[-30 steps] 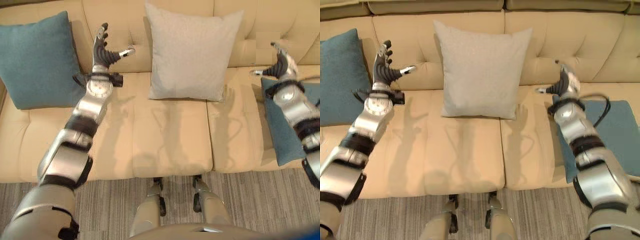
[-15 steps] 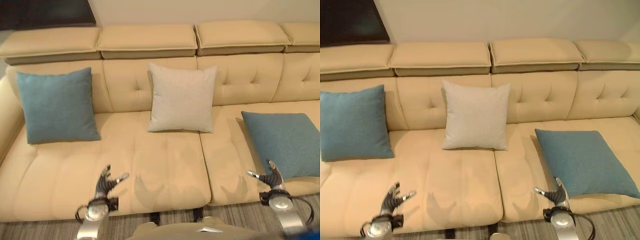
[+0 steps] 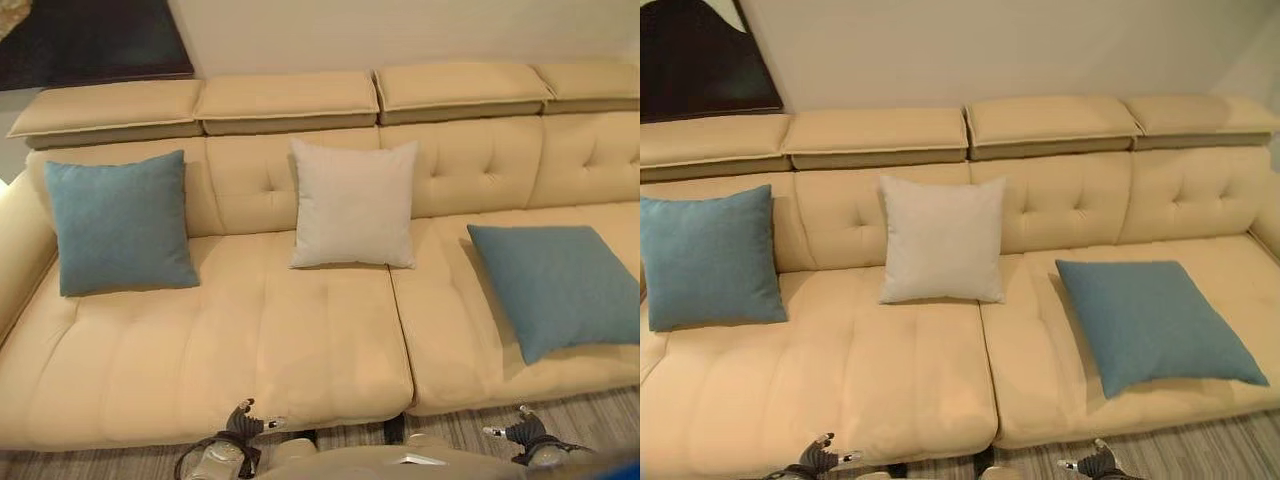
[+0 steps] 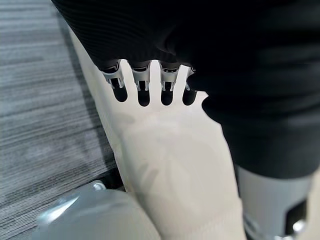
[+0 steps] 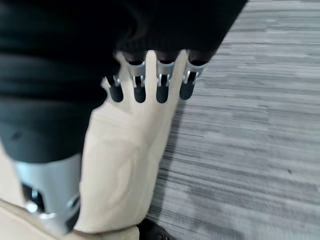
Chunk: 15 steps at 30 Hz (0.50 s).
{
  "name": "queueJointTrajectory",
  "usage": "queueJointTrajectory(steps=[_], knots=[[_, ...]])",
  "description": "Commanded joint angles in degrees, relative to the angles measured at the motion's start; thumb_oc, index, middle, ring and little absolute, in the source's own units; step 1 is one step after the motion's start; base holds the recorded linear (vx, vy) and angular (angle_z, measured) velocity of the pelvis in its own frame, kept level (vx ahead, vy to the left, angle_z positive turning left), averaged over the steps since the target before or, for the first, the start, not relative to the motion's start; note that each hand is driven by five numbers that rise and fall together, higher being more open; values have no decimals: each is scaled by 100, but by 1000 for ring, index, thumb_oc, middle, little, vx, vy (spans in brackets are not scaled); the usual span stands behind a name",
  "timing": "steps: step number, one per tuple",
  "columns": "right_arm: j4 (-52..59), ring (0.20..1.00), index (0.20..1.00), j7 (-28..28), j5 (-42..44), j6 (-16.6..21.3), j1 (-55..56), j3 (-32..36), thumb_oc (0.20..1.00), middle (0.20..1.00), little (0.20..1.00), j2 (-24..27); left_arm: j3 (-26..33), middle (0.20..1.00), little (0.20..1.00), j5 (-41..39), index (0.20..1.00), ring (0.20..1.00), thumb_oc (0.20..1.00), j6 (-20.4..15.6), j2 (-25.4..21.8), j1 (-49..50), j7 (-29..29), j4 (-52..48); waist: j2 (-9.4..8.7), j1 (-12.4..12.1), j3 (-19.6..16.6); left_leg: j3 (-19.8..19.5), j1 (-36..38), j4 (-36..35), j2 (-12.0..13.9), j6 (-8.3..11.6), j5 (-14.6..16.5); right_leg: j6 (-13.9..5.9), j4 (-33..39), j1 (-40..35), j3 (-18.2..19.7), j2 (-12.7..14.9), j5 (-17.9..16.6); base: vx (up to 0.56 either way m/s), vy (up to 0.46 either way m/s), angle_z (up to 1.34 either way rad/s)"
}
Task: Pick up all the scattered cushions and arrange them neatly on the sofa.
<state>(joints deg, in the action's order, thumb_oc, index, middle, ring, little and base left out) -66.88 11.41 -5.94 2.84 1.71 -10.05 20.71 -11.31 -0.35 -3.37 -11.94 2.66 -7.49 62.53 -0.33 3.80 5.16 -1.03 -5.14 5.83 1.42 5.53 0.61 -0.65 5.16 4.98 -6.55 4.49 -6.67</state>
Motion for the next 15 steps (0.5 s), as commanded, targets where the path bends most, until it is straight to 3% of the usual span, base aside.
queueJointTrajectory(steps=[1,4,7,8,9,10,13,15], knots=[[97,1000,1000,-3,-134,-2,-490,-62,1000,1000,1000,4,-167,1000,1000,224,1000,1000,1000,-163,-160,-251,-35,-29,-172,-87,115,-491,311,386,-360,-202,789,-624,-231,-131,353,-5,333,-132,211,-128],[-40,1000,1000,26,-170,-95,-629,-57,1000,1000,1000,-35,-237,1000,1000,388,1000,1000,1000,-101,-156,-418,-27,260,-166,25,90,-257,470,-14,-378,-344,766,-849,-369,266,574,93,51,-177,275,-105],[-128,1000,1000,21,-218,-194,-694,-135,1000,1000,1000,-177,-238,1000,1000,479,1000,1000,1000,-76,-219,-528,-54,428,-255,-22,205,-25,531,-288,-548,-494,668,-1134,-439,641,690,253,-205,-266,287,-111],[-154,1000,1000,-11,-238,-230,-712,-160,1000,1000,1000,-226,-198,1000,1000,483,1000,1000,1000,-57,-266,-547,-67,505,-265,-49,303,87,519,-314,-524,-538,602,-1138,-646,801,560,272,-199,-343,157,-109],[-228,1000,1000,17,-270,-219,-726,-205,1000,1000,1000,-257,-161,1000,1000,491,1000,1000,1000,-29,-316,-592,-62,565,-221,-169,399,245,447,-382,-443,-575,478,-1023,-890,790,-56,379,9,-363,133,-108],[-252,1000,1000,4,-259,-206,-688,-206,1000,1000,1000,-265,-156,1000,1000,518,1000,1000,1000,-14,-341,-586,-55,581,-191,-202,406,282,417,-454,-421,-593,399,-943,-1048,710,-288,420,151,-306,92,-81],[-368,1000,1000,-2,-173,-202,-610,-145,1000,1000,1000,-284,-142,1000,1000,547,1000,1000,1000,20,-383,-580,-43,635,-146,-230,349,324,368,-589,-375,-655,264,-841,-1578,551,-223,283,472,-148,44,-72],[-385,1000,1000,13,-136,-186,-566,-112,1000,1000,1000,-303,-124,1000,1000,532,1000,1000,1000,36,-374,-576,-39,674,-118,-349,300,488,308,-642,-333,-665,214,-780,-1772,289,-415,306,768,-144,-17,-28]])
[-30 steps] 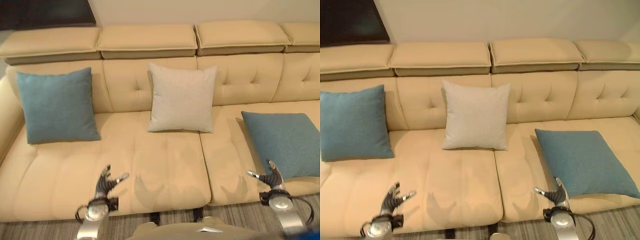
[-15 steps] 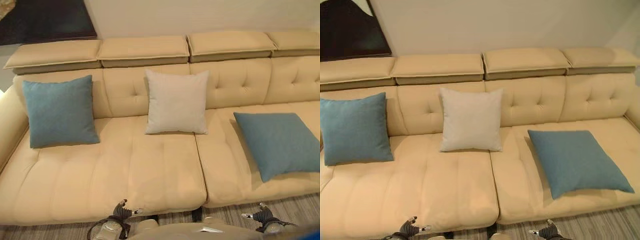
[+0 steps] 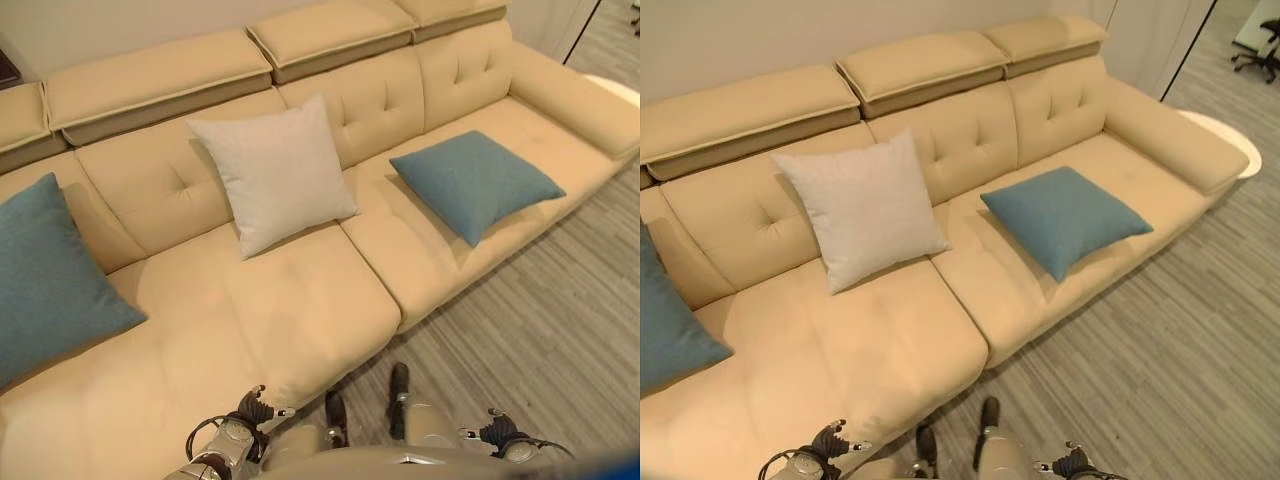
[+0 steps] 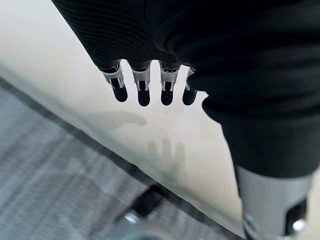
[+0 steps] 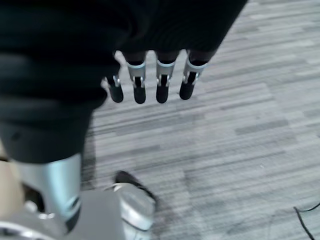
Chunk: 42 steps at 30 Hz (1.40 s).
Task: Pick up all the scattered cushions and arrange them neatly on the sofa.
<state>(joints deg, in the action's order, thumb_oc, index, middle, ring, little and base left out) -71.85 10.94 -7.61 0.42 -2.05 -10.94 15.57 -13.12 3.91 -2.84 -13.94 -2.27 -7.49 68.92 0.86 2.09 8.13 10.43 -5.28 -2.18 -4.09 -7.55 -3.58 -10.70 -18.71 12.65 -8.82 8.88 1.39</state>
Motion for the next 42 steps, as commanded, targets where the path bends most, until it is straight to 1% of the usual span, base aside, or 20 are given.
queueJointTrajectory(steps=[1,3,4,5,7,13,15,16,17,20,25,27,28,30,32,34,36,38,39,42], knots=[[105,1000,1000,61,50,64,-176,-10,1000,1000,1000,203,82,1000,1000,81,1000,1000,1000,-11,-173,-67,-32,32,-242,-244,-58,-561,247,157,239,658,603,228,682,-635,-373,-92,26,-134,-70,-32],[113,1000,1000,74,58,68,-192,-10,1000,1000,1000,191,107,1000,1000,36,1000,1000,1000,-26,-168,-56,-24,-11,-295,-387,-148,-321,121,167,274,733,548,177,1042,-1027,-697,-30,54,-106,-124,-32],[139,1000,1000,108,77,47,-223,-36,1000,1000,1000,192,77,1000,1000,32,1000,1000,1000,-22,-153,-55,-26,-58,-342,-439,-205,-244,69,189,319,791,496,174,1398,-1129,-690,-88,61,-85,-224,-66],[207,1000,1000,128,137,57,-263,-78,1000,1000,1000,189,35,1000,1000,6,1000,1000,1000,-35,-124,-94,-36,-70,-340,-389,-181,-220,-23,287,410,865,432,207,1674,-1132,-543,-211,22,-50,-186,-59],[204,1000,1000,133,162,57,-281,-89,1000,1000,1000,191,0,1000,1000,23,1000,1000,1000,-31,-107,-118,-28,-67,-339,-364,-166,-209,-42,320,432,892,432,229,1823,-1161,-468,-276,-1,-38,-128,-41],[142,1000,1000,169,267,69,-226,-67,1000,1000,1000,187,-113,1000,1000,75,1000,1000,1000,16,35,-218,-10,-52,-300,-201,-43,-266,-27,738,622,1021,536,365,2046,-1368,-437,-402,11,-3,-100,-17],[103,1000,1000,178,305,73,-219,-72,1000,1000,1000,183,-177,1000,1000,66,1000,1000,1000,20,81,-223,-15,-67,-311,-201,-1,-420,-50,940,609,1036,610,407,2020,-1366,-348,-421,12,13,-33,-12],[109,1000,1000,204,369,94,-228,-65,1000,1000,1000,174,-236,1000,1000,5,1000,1000,1000,6,135,-243,-56,-67,-339,-234,42,-776,-140,1089,484,1069,663,441,1988,-1344,-247,-435,1,15,-22,-25],[109,1000,1000,203,370,93,-228,-64,1000,1000,1000,174,-237,1000,1000,4,1000,1000,1000,5,136,-244,-56,-66,-339,-233,44,-778,-139,1092,483,1069,666,440,1986,-1346,-248,-434,4,17,-16,-36],[115,1000,1000,251,415,108,-258,-64,1000,1000,1000,196,-327,1000,1000,-117,1000,1000,1000,1,200,-342,-74,-102,-344,-326,52,-1424,-369,980,136,1036,664,430,1942,-1286,1,-504,-17,40,13,-39],[111,1000,1000,232,392,64,-290,-54,1000,1000,1000,195,-400,1000,1000,38,1000,1000,1000,40,183,-383,-62,-109,-276,-299,-29,-1184,-113,651,164,893,651,370,1702,-1181,255,-498,65,102,137,-65],[163,1000,1000,236,396,49,-322,-47,1000,1000,1000,154,-364,1000,1000,29,1000,1000,1000,45,142,-382,-72,-123,-250,-323,19,-1069,-28,573,187,812,669,317,1296,-983,304,-471,91,41,144,-74],[249,1000,1000,264,426,41,-394,-44,1000,1000,1000,121,-268,1000,1000,-117,1000,1000,1000,56,96,-412,-137,-170,-211,-325,119,-942,14,542,251,726,674,178,706,-619,240,-430,20,12,136,-95],[339,1000,1000,282,399,40,-481,-72,1000,1000,1000,115,-240,1000,1000,-111,1000,1000,1000,49,45,-443,-192,-165,-176,-346,175,-788,93,430,320,704,682,32,274,-266,-49,-282,-87,19,88,-128],[371,1000,1000,299,314,39,-517,-94,1000,1000,1000,136,-255,1000,1000,9,1000,1000,1000,61,16,-418,-191,-125,-183,-380,175,-561,267,331,358,710,744,41,462,-276,-607,12,-174,91,0,-90],[386,1000,1000,317,236,35,-538,-131,1000,1000,1000,158,-245,1000,1000,106,1000,1000,1000,73,11,-385,-170,-66,-208,-391,164,-385,409,337,389,714,858,130,818,-256,-976,113,-299,139,-73,-78],[373,1000,1000,315,193,-10,-551,-147,1000,1000,1000,185,-217,1000,1000,113,1000,1000,1000,61,13,-385,-161,-25,-214,-369,204,-322,504,377,408,724,948,137,1059,-79,-1052,118,-444,152,-97,-67],[307,1000,1000,324,197,-30,-517,-118,1000,1000,1000,183,-217,1000,1000,149,1000,1000,1000,61,30,-405,-165,52,-226,-321,221,-350,582,445,415,749,1047,83,1222,-47,-1059,151,-513,213,-171,-22],[224,1000,1000,321,206,-20,-420,-109,1000,1000,1000,163,-270,1000,1000,235,1000,1000,1000,67,76,-399,-169,115,-247,-289,181,-361,706,509,408,790,1162,133,1364,-184,-1031,104,-530,257,-239,14],[161,1000,1000,351,302,25,-317,-52,1000,1000,1000,178,-303,1000,1000,168,1000,1000,1000,52,165,-423,-157,75,-238,-210,76,-350,710,824,526,965,1242,242,1531,-449,-1063,23,-450,217,-250,12]])
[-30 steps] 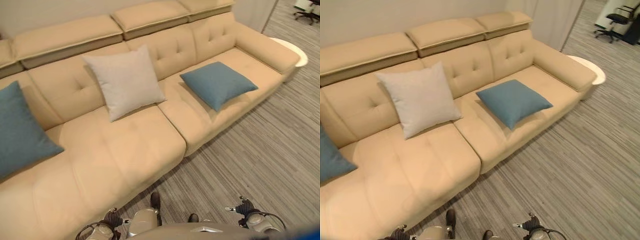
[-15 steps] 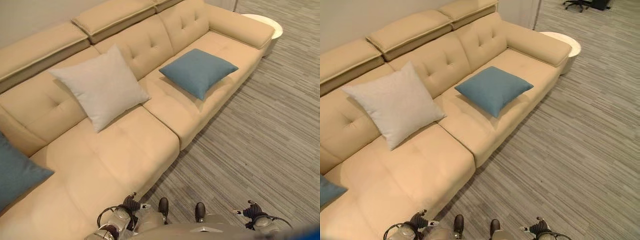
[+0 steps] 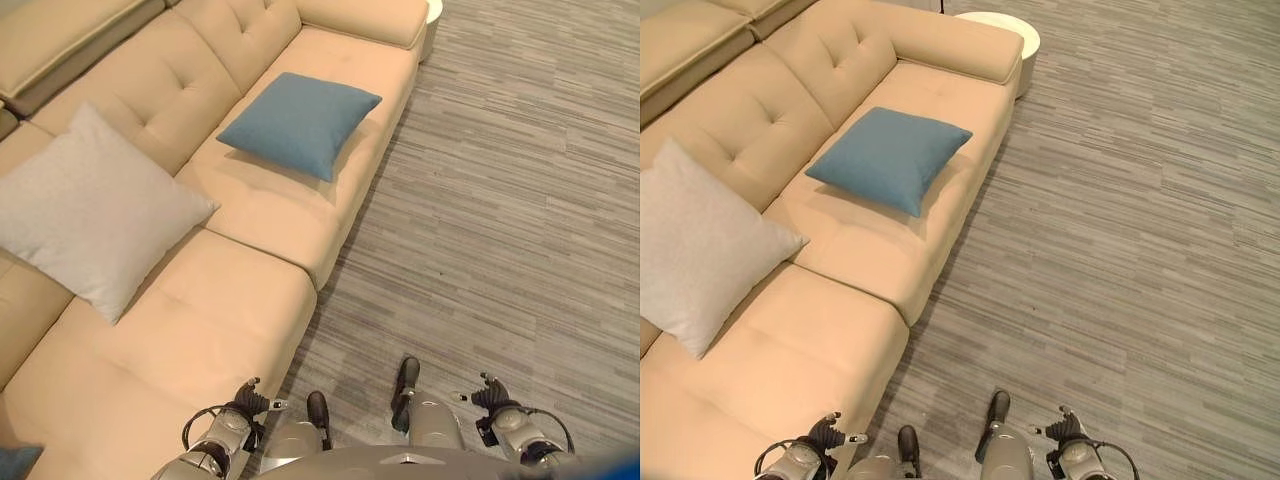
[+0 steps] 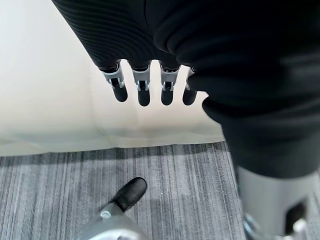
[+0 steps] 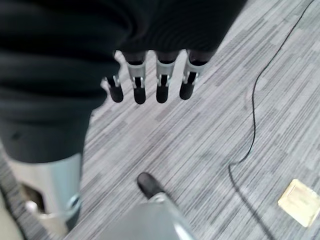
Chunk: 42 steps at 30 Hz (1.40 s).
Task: Pick up all the scattered cushions and arrange them neatly on the sofa.
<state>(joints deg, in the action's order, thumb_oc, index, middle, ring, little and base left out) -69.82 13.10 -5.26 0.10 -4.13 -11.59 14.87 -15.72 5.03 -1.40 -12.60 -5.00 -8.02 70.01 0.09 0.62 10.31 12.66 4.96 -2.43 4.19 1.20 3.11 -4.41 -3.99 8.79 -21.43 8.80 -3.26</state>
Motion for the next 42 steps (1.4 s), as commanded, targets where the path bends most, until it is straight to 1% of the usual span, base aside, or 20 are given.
queueJointTrajectory(steps=[1,4,6,7,8,9,10,12,17,19,22,23,27,32,35,36,37,39,41,42], knots=[[-56,1000,1000,145,165,91,-84,66,1000,1000,1000,273,-119,1000,1000,37,1000,1000,1000,-101,104,-182,-82,-62,-175,-43,-94,-503,-579,1686,-124,241,555,-277,177,-312,221,-43,116,151,-272,1],[-51,1000,1000,198,262,91,-89,95,1000,1000,1000,308,-266,1000,1000,2,1000,1000,1000,-100,160,-277,-92,-175,-246,-72,44,-590,-1216,3029,39,351,84,-45,325,-576,209,-133,234,111,-209,-3],[-83,1000,1000,190,270,72,-62,70,1000,1000,1000,304,-335,1000,1000,-49,1000,1000,1000,-114,173,-334,-109,-237,-289,-116,108,-649,-1560,3209,-32,268,73,-8,428,-719,266,-189,317,175,-137,-41],[-112,1000,1000,206,297,66,-39,54,1000,1000,1000,282,-366,1000,1000,-69,1000,1000,1000,-97,189,-322,-130,-286,-326,-183,121,-632,-1827,2915,-138,206,156,-28,513,-861,372,-231,386,425,-125,-12],[-160,1000,1000,248,297,56,1,19,1000,1000,1000,272,-391,1000,1000,-4,1000,1000,1000,-73,220,-300,-130,-206,-238,-272,82,-598,-2091,1807,-270,149,-227,-75,595,-1052,451,-431,514,374,-87,-8],[-161,1000,1000,248,297,57,4,18,1000,1000,1000,274,-392,1000,1000,-3,1000,1000,1000,-74,224,-298,-131,-204,-250,-275,86,-590,-2049,1744,-286,151,-255,-77,601,-1066,455,-418,516,423,-49,-9],[-182,1000,1000,276,294,59,29,-7,1000,1000,1000,265,-355,1000,1000,-17,1000,1000,1000,-87,228,-281,-123,-159,-139,-393,65,-679,-2182,980,-355,232,-740,-96,651,-1246,576,-630,626,181,-19,-29],[-189,1000,1000,281,298,39,57,-7,1000,1000,1000,256,-278,1000,1000,-138,1000,1000,1000,-97,220,-241,-148,-160,-121,-480,40,-737,-2189,695,-395,258,-878,-95,617,-1396,719,-723,762,318,-10,-53],[-239,1000,1000,144,20,-26,90,-80,1000,1000,1000,219,-148,1000,1000,-105,1000,1000,1000,-51,166,-42,-102,-112,-174,-634,-294,-776,-1606,648,-601,-85,-514,-283,-162,-1497,994,-497,1031,423,142,-89],[-107,1000,1000,108,-43,-44,-36,-102,1000,1000,1000,268,-154,1000,1000,-146,1000,1000,1000,-40,76,-111,-124,-261,-60,-506,-143,-791,-1248,699,-671,-358,-225,-671,-2031,-587,1074,-205,306,163,178,-36],[-35,1000,1000,111,-26,-40,-156,-117,1000,1000,1000,269,-171,1000,1000,-202,1000,1000,1000,-55,33,-161,-178,-278,63,-417,-30,-844,-942,660,-682,-453,-48,-594,-2522,-37,891,4,120,237,63,15],[-55,1000,1000,95,-52,-45,-238,-145,1000,1000,1000,291,-139,1000,1000,-202,1000,1000,1000,-54,36,-194,-159,-201,87,-327,-28,-955,-680,557,-713,-420,86,-459,-1778,174,740,30,344,439,-74,27],[-48,1000,1000,81,-40,-52,-258,-142,1000,1000,1000,296,-115,1000,1000,-143,1000,1000,1000,-78,53,-220,-142,-82,41,-196,17,-1121,-429,493,-759,-320,237,-490,-689,389,877,12,109,257,-107,21],[-102,1000,1000,72,-41,0,-200,-181,1000,1000,1000,270,-98,1000,1000,-108,1000,1000,1000,-112,132,-186,-130,75,-85,-122,-102,-1355,-212,859,-763,-86,612,-427,-95,117,1087,-70,-45,341,-243,64],[-67,1000,1000,111,87,70,-220,-170,1000,1000,1000,278,-134,1000,1000,-165,1000,1000,1000,-105,164,-224,-107,30,-188,-142,-68,-1182,-756,1953,-553,189,316,-235,89,-249,931,-74,65,158,-265,76],[1,1000,1000,141,179,86,-236,-179,1000,1000,1000,315,-205,1000,1000,-203,1000,1000,1000,-90,144,-288,-124,-102,-277,-167,46,-915,-1328,2952,-336,255,34,-54,284,-541,763,-130,190,132,-347,88],[10,1000,1000,154,197,70,-232,-180,1000,1000,1000,331,-220,1000,1000,-226,1000,1000,1000,-83,128,-297,-144,-157,-285,-170,50,-742,-1426,2982,-224,232,45,-25,347,-630,644,-145,234,115,-295,72],[2,1000,1000,150,235,60,-198,-166,1000,1000,1000,348,-261,1000,1000,-251,1000,1000,1000,-85,151,-332,-127,-192,-277,-184,10,-394,-1478,2489,-144,173,149,-53,485,-788,429,-147,307,97,-108,48],[-31,1000,1000,186,219,41,-140,-162,1000,1000,1000,387,-332,1000,1000,-143,1000,1000,1000,-75,171,-316,-103,-171,-183,-173,-59,242,-1483,1581,5,178,-103,-106,635,-1012,33,-205,373,111,-45,90],[-51,1000,1000,161,182,48,-167,-187,1000,1000,1000,378,-283,1000,1000,-173,1000,1000,1000,-88,161,-266,-112,-149,-122,-199,-89,111,-1328,1209,-69,216,-191,-132,591,-1034,27,-264,424,165,39,108]])
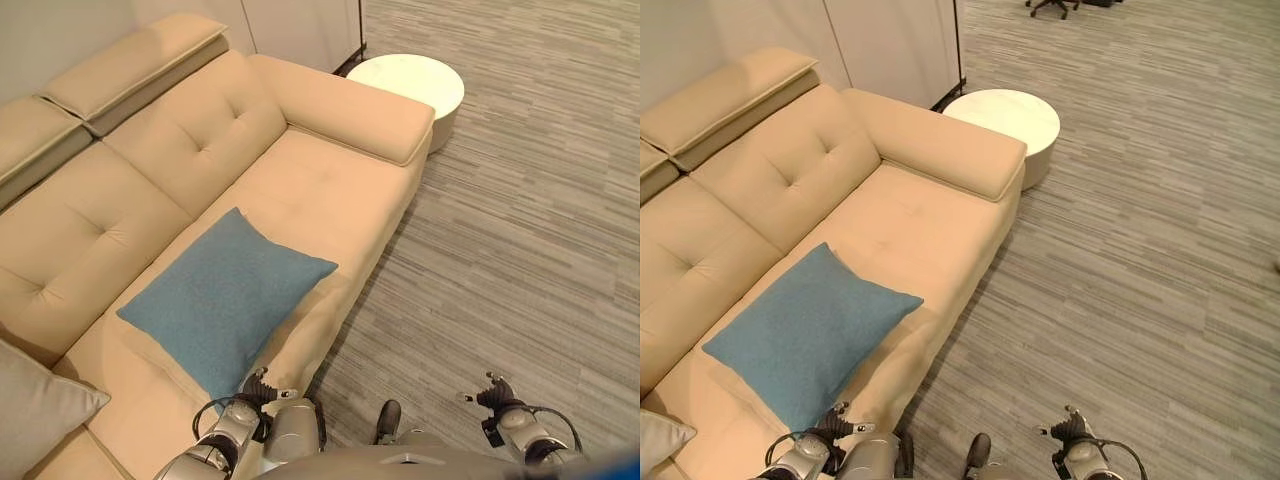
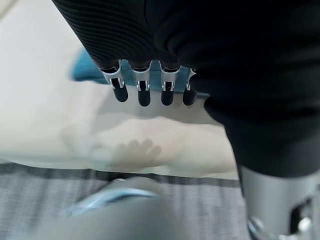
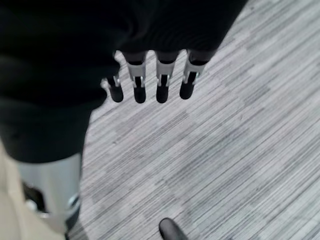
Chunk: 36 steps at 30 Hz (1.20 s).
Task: Pick up all the scattered cushions and arrange them neatly on the sofa.
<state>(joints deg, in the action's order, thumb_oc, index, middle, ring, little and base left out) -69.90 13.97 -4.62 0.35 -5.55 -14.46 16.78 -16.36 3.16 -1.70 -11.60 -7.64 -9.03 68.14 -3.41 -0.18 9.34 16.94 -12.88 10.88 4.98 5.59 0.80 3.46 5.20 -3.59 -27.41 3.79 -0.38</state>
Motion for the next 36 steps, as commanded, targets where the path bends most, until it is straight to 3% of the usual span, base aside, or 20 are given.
queueJointTrajectory(steps=[1,3,5,6,9,10,11,12,15,17,20,23,25,27,29,36], knots=[[-73,1000,1000,29,39,26,-35,45,1000,1000,1000,128,-93,1000,1000,-92,1000,1000,1000,-60,65,116,-21,135,236,-195,-59,-653,630,-401,-354,-275,78,-923,-462,148,579,249,193,154,67,71],[-76,1000,1000,23,12,21,-41,52,1000,1000,1000,115,-33,1000,1000,-123,1000,1000,1000,-49,67,145,-15,155,245,-227,-98,-654,758,-566,-377,-303,67,-939,-491,127,553,255,214,88,68,23],[-68,1000,1000,-15,-86,22,-71,35,1000,1000,1000,89,159,1000,1000,-199,1000,1000,1000,-43,45,274,-19,299,237,-375,-189,-917,899,-862,-565,-419,31,-986,-854,211,498,309,295,64,114,47],[-69,1000,1000,-67,-197,-10,-94,-4,1000,1000,1000,83,263,1000,1000,-219,1000,1000,1000,-37,15,342,3,338,274,-447,-149,-1031,1066,-1024,-610,-528,49,-1055,-1505,424,501,454,318,29,122,44],[-59,1000,1000,-83,-271,-27,-193,-28,1000,1000,1000,81,416,1000,1000,-311,1000,1000,1000,-33,-68,384,-9,376,339,-525,-81,-1276,1142,-1159,-669,-677,-6,-1295,-2506,888,607,687,148,12,72,47],[-65,1000,1000,-75,-199,14,-189,-29,1000,1000,1000,85,338,1000,1000,-250,1000,1000,1000,-70,-124,400,-21,425,313,-446,-73,-1680,1238,-1236,-734,-681,-17,-1208,-2242,1029,1521,329,320,83,-76,68],[-67,1000,1000,-85,-164,18,-187,-28,1000,1000,1000,85,312,1000,1000,-244,1000,1000,1000,-77,-128,400,-20,425,297,-408,-73,-1807,1211,-1219,-758,-667,-33,-1182,-2023,1072,1855,215,322,81,-94,89],[-67,1000,1000,-85,-164,18,-188,-27,1000,1000,1000,86,312,1000,1000,-244,1000,1000,1000,-77,-127,399,-20,425,300,-409,-86,-1807,1191,-1217,-754,-666,-39,-1180,-2005,1083,1854,210,304,58,-73,129],[-15,1000,1000,-74,14,16,-267,-10,1000,1000,1000,117,151,1000,1000,-244,1000,1000,1000,-111,-135,220,-56,437,202,-235,-88,-2376,1121,-1144,-894,-587,-13,-1177,-1182,1181,2909,-9,67,97,-169,126],[-50,1000,1000,-80,-21,28,-300,-52,1000,1000,1000,115,156,1000,1000,-290,1000,1000,1000,-124,-92,193,-64,501,135,-258,-165,-2504,1072,-1108,-866,-501,38,-1162,-792,923,2598,113,-34,117,-280,160],[-30,1000,1000,-87,-11,94,-280,-47,1000,1000,1000,143,159,1000,1000,-259,1000,1000,1000,-97,-86,210,-48,534,70,-265,-247,-2584,1006,-998,-736,-333,43,-1065,-528,590,2334,58,15,84,-262,94],[-29,1000,1000,-86,60,108,-253,-3,1000,1000,1000,175,167,1000,1000,-265,1000,1000,1000,-67,-73,199,-49,531,9,-226,-164,-2273,728,-567,-605,-224,81,-1008,-391,436,2041,93,45,-13,-181,75],[-50,1000,1000,-100,80,89,-208,16,1000,1000,1000,185,165,1000,1000,-255,1000,1000,1000,-62,-71,189,-59,493,-7,-178,-120,-1826,618,-340,-537,-245,123,-966,-286,311,1853,104,67,-34,-86,72],[-99,1000,1000,-106,141,48,-84,85,1000,1000,1000,178,157,1000,1000,-228,1000,1000,1000,-54,-80,196,-71,428,14,-78,-136,-988,575,-366,-343,-312,88,-935,-209,213,1577,101,121,-30,-59,64],[-127,1000,1000,-114,173,37,-15,141,1000,1000,1000,152,138,1000,1000,-165,1000,1000,1000,-42,-85,228,-46,429,35,-3,-199,-657,617,-476,-325,-348,72,-926,-218,188,1429,104,157,37,-10,105],[-220,1000,1000,-146,49,14,26,98,1000,1000,1000,49,194,1000,1000,-38,1000,1000,1000,-2,-118,348,12,516,60,10,-398,-806,1033,-1075,-499,-435,46,-987,-360,148,1407,84,254,104,50,22]])
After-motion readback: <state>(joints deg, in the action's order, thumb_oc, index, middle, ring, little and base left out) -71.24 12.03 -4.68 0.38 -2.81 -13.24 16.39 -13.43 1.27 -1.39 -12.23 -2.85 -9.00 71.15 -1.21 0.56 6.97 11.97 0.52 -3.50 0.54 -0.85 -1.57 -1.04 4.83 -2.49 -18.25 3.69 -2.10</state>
